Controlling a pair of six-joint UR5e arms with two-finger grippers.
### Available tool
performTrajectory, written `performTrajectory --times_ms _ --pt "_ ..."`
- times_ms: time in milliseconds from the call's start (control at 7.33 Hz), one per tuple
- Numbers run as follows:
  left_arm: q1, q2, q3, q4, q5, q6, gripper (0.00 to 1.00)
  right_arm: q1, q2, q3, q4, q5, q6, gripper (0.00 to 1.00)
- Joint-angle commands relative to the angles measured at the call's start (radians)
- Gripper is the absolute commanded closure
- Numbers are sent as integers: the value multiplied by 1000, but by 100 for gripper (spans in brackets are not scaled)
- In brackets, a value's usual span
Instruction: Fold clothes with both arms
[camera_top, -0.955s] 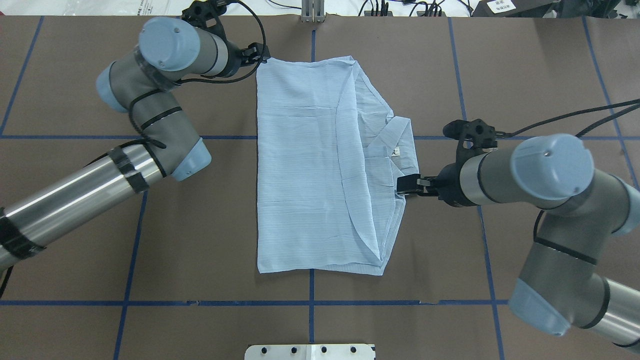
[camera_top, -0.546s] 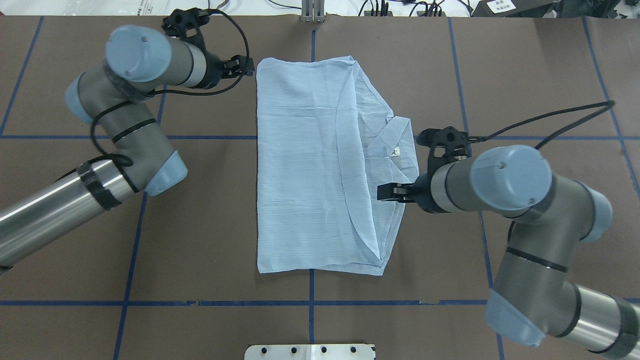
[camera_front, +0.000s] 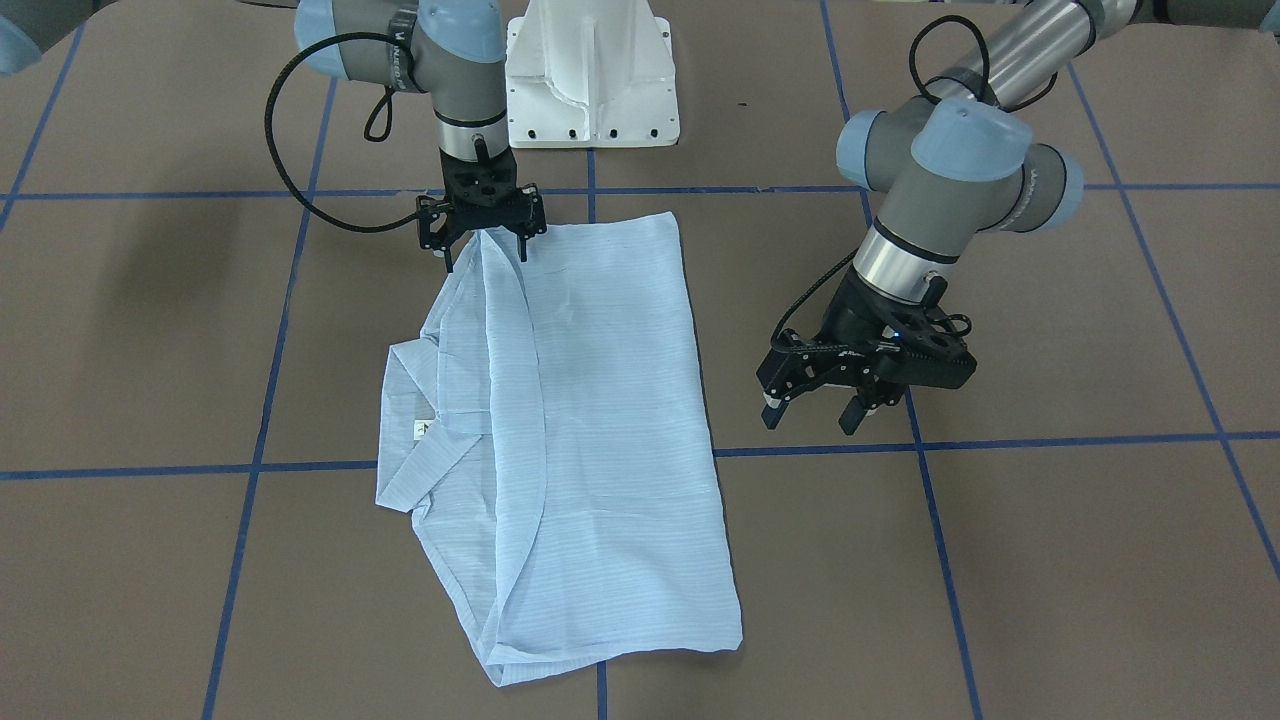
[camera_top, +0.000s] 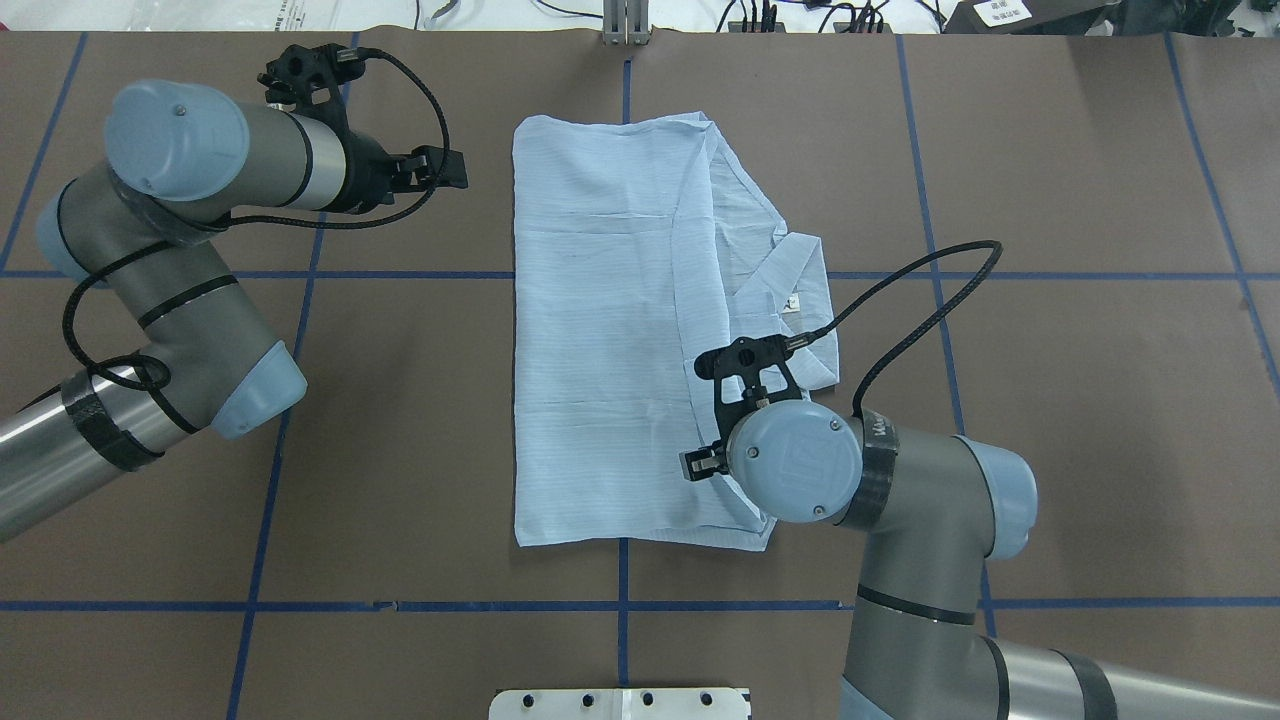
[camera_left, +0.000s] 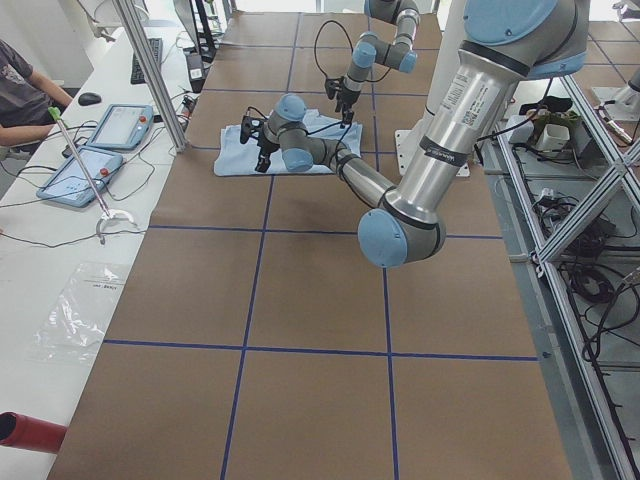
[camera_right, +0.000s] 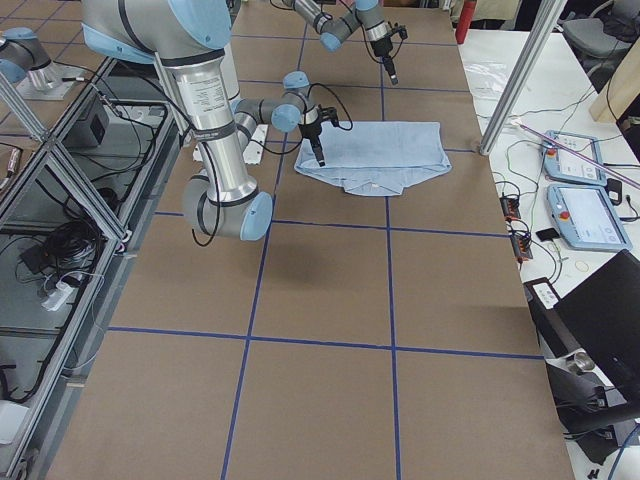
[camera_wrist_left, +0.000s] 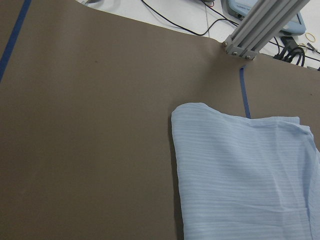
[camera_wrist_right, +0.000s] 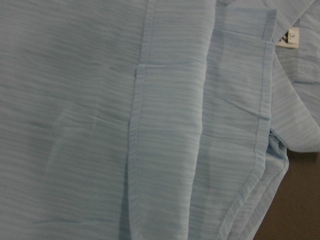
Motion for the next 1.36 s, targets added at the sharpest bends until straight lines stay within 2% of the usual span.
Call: performTrajectory --times_ms 0,955,1228 --pt "2 2 2 0 0 -2 0 -15 4 -25 -2 -3 -21 0" --pt "5 -1 -1 0 0 -6 0 0 -11 -20 -53 9 -96 0" --pt "14 -12 -1 0 0 -32 0 70 -51 -14 -51 76 -145 0"
